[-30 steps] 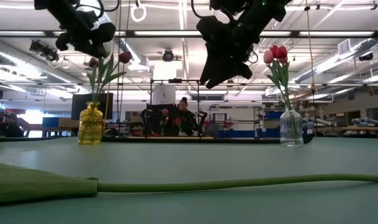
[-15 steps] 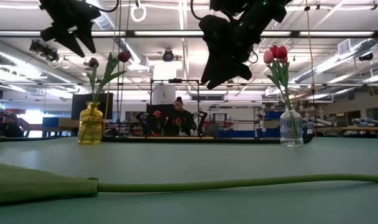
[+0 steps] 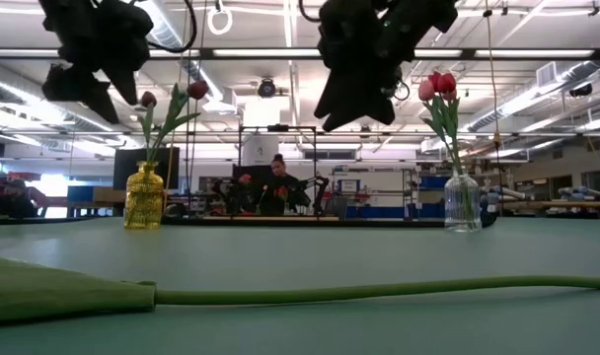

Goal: Sort flowers into vase by color
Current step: Put the white flower into the yellow vase

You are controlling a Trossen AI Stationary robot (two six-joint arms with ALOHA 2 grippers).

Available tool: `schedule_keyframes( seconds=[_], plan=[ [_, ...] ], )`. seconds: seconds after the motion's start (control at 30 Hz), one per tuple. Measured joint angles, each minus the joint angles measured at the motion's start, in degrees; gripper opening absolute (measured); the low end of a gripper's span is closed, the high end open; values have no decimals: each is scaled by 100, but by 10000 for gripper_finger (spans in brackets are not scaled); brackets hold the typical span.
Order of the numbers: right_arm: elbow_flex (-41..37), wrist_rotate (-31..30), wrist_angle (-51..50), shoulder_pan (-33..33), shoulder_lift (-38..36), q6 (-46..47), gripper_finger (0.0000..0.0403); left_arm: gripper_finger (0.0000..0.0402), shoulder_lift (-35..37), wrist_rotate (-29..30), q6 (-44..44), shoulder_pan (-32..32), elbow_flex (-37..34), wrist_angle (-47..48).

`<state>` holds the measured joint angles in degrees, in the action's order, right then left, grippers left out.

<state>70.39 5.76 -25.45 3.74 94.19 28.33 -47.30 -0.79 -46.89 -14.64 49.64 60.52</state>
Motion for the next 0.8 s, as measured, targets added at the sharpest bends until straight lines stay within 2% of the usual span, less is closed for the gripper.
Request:
schedule_keyframes(
  seconds=[0.13, 0.27, 0.43, 0.6, 0.7, 0.8],
  plan=[
    [0, -135, 309, -376, 0, -4, 138, 229, -80, 71, -649, 884, -506, -1378],
    [6, -288, 860, -964, 57, -185, 138, 206, -402, 263, -786, 1624, -803, -2520],
    [7, -466, 1633, -1711, 514, -252, 138, 184, -900, 464, -438, 2355, -841, -3140],
    [7, -467, 2135, -2282, 1069, -545, 137, 181, -1222, 462, 196, 2936, -843, -3494],
    [4, -435, 2258, -2540, 1425, -688, 137, 181, -1355, 465, 103, 3294, -841, -3789],
    [6, -316, 2479, -2745, 1861, -455, 137, 181, -1445, 464, 179, 3750, -841, -4052]
  ],
)
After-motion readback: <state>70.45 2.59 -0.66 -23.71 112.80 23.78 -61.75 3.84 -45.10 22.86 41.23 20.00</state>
